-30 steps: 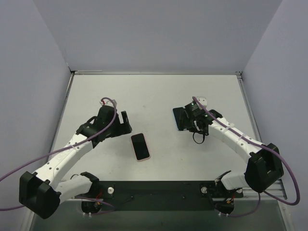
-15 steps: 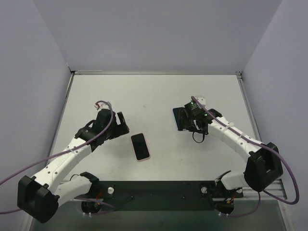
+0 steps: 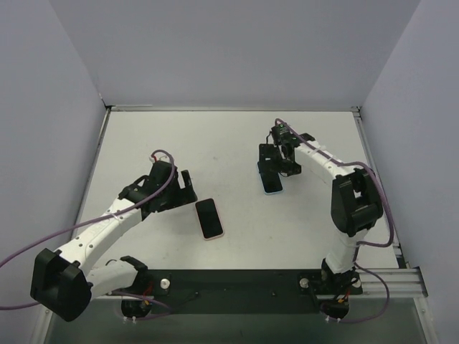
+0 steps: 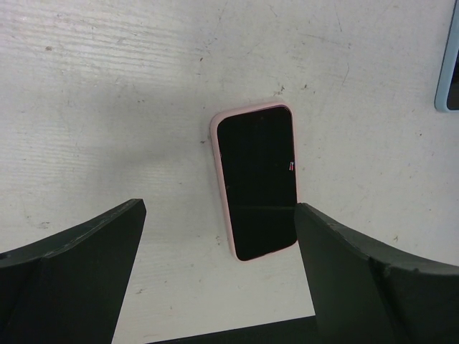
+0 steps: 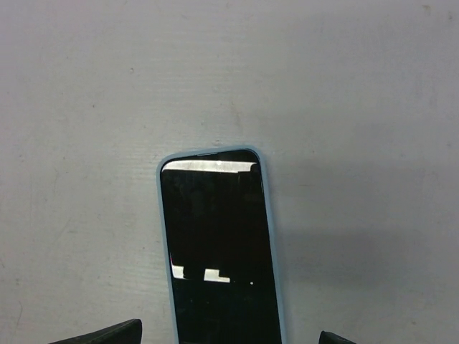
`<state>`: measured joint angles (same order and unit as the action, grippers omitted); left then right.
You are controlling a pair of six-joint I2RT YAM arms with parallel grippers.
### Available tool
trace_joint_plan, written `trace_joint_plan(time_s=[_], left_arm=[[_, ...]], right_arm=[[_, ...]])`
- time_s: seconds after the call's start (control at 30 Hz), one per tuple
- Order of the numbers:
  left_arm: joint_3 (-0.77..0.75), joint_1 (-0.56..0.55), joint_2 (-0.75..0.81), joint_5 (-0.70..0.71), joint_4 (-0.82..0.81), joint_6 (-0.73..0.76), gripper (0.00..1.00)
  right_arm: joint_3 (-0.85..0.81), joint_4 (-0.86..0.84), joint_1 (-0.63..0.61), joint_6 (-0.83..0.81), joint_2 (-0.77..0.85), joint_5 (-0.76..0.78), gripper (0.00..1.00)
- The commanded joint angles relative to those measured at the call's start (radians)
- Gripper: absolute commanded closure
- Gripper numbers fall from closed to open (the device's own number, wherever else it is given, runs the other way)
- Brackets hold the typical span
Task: Take the phone out of the phone case
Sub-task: Pick up the phone at the center of the board.
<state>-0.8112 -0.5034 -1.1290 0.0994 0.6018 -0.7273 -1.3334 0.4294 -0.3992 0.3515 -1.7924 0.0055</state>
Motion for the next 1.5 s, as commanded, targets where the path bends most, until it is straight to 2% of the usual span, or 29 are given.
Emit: trace_joint_plan(time_s=[0.0,0.43,0.53,0.57,0.63,0.67,0.73,0.77,0.83,0.97,1.2,1.47], left_arm=[[-0.019,-0.004,0.037,-0.01,0.009,-0.003,0.03],[-0.022,-0.004,0.023,-0.023,0.019,-0.011,0.03],[-0.025,-0.004,0.006,-0.029,0.018,-0.023,0.03],[-0.028,-0.004,-0.015,-0.032,0.019,-0.026,0.02],[-0.045,-0.004,-0.04,-0.035,0.03,-0.044,0.02],[-0.052,-0.004,-0.069,-0.04,0.033,-0.05,0.03],[-0.086,-0.004,-0.098,-0.059,0.03,-0.067,0.02],[-0.095,-0.004,-0.127,-0.073,0.024,-0.07,0.03],[-0.126,-0.006,-0.155,-0.118,-0.01,-0.084,0.03],[-0.166,-0.001,-0.222,-0.236,-0.097,-0.11,0.02],[-0.22,-0.003,-0.345,-0.461,-0.344,-0.234,0.04],[-0.192,-0.004,-0.459,-0.56,-0.542,-0.354,0.05]], right_arm=[[-0.043,0.052,0.007,-0.083,-0.07,-0.085,0.01],[-0.061,0.051,0.008,-0.106,-0.205,-0.044,0.02],[-0.069,0.051,0.008,-0.097,-0.225,-0.045,0.12],[-0.07,0.051,0.007,-0.097,-0.226,-0.045,0.26],[-0.067,0.051,0.007,-0.086,-0.219,-0.045,0.36],[-0.063,0.052,0.008,-0.083,-0.213,-0.048,0.46],[-0.052,0.048,0.007,-0.062,-0.177,-0.058,0.58],[-0.032,0.039,0.003,-0.054,-0.162,-0.068,0.68],[-0.006,0.026,-0.003,-0.03,-0.104,-0.105,0.74],[0.078,-0.02,-0.047,0.015,0.011,-0.144,0.76],[0.22,-0.075,-0.17,0.096,0.195,-0.2,0.79],[0.293,-0.119,-0.247,0.161,0.283,-0.243,0.79]])
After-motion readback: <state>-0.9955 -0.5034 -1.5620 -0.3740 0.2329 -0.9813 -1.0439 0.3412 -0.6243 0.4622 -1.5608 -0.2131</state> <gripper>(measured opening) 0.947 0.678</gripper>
